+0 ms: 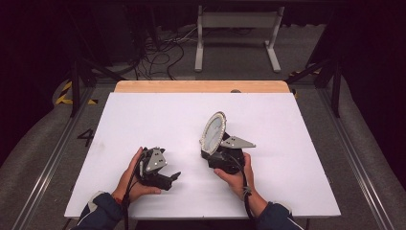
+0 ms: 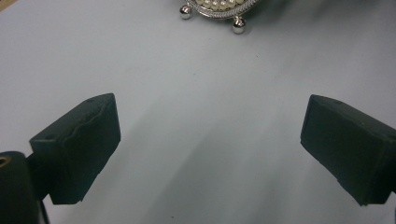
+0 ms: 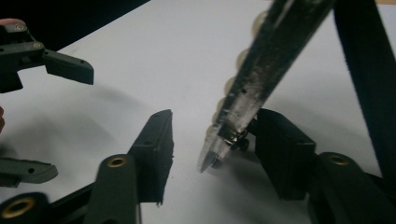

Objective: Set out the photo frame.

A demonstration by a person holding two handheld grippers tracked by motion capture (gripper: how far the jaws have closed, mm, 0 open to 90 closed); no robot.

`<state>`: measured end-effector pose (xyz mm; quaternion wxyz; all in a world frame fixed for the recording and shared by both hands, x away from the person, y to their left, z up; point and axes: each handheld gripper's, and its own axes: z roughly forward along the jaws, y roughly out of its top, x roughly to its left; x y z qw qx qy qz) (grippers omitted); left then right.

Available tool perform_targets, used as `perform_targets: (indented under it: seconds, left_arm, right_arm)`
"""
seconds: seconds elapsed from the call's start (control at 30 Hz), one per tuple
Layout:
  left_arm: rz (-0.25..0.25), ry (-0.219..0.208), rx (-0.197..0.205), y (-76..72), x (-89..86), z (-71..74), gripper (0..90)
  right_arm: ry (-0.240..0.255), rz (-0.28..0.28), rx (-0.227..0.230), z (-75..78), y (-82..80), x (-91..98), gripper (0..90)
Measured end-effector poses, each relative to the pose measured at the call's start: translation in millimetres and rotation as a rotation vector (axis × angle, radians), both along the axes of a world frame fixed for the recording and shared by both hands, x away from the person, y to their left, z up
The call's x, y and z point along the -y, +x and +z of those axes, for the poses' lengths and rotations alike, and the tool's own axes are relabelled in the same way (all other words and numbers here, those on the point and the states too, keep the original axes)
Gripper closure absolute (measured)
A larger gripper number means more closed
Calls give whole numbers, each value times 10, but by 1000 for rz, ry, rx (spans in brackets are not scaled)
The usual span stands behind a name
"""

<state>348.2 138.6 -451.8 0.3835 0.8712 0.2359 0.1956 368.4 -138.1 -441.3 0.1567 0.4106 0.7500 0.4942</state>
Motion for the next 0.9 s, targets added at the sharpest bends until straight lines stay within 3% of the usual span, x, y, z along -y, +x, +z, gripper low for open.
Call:
perform_targets:
  seconds: [0.13,0.7,0.9]
  left_arm:
    - [-12,11,0,-10,25,-12,56]
    - [-21,18,-4,-16,46,-18,60]
    - [-26,9,5,-25,38,10,60]
  right_arm:
    - [-4,-10,5,16,-2,36,620]
    - [6,51,-47,49,8,165,683]
    - [-21,75,-47,64,-30,226,701]
